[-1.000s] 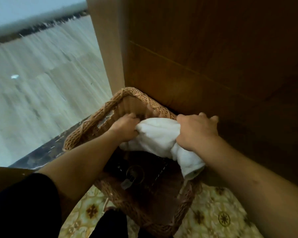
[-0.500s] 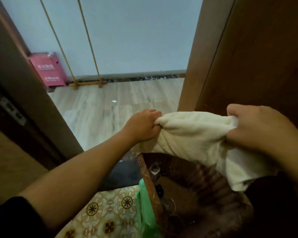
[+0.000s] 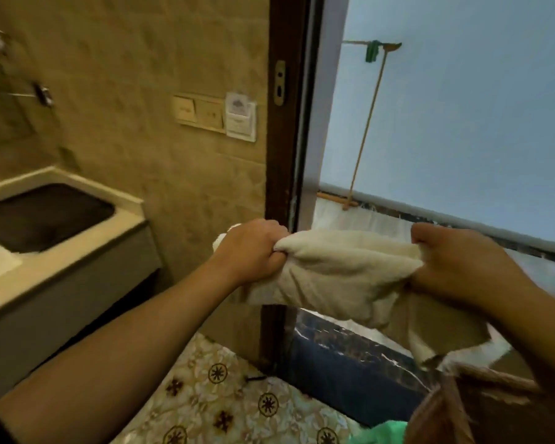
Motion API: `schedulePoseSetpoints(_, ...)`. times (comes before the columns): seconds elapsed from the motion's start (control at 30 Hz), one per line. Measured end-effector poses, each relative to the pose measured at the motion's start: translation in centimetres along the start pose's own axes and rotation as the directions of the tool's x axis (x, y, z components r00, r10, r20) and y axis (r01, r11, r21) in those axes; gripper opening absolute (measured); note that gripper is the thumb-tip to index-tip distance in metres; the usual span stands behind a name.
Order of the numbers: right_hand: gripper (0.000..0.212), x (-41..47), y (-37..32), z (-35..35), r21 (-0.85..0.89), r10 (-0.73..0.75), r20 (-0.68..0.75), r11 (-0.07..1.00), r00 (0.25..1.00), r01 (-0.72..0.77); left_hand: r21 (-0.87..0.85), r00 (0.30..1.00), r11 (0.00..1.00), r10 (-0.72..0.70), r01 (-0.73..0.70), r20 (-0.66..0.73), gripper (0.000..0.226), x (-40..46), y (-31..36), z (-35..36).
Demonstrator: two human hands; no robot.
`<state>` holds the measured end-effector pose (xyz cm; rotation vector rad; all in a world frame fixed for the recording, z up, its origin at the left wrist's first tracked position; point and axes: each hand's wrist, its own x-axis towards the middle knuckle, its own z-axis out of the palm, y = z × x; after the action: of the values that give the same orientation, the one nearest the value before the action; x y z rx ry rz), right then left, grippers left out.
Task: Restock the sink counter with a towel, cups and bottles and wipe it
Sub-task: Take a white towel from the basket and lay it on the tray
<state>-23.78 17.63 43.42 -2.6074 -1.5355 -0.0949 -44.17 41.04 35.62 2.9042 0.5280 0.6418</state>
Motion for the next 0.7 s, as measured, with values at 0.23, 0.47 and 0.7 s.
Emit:
schedulePoseSetpoints(0.23, 0.036, 7.4, -21.8, 3.3, 0.098, -0.289, -0.037, 0.952, 0.957, 0.291, 0.139, 0.947, 0.938, -0.307, 0.318, -0.098, 0.025, -14.2, -16.3, -10.0)
schedulePoseSetpoints(0.47, 0.029, 12.0, -39.6, 6.5, 0.173, -0.525, -0.037, 0.835, 0.85, 0.523, 0.25, 0.852, 0.815, -0.489, 0.523, -0.188, 0.026, -27.3, -27.4, -17.8)
schedulePoseSetpoints(0.7, 0.026, 16.3, -51.8, 9.5, 0.276, -0.68, -0.066, 0.691, 0.73, 0.668, 0.279, 0.746, 0.691, -0.625, 0.666, -0.233, 0.023, -34.7, -34.5, -21.3)
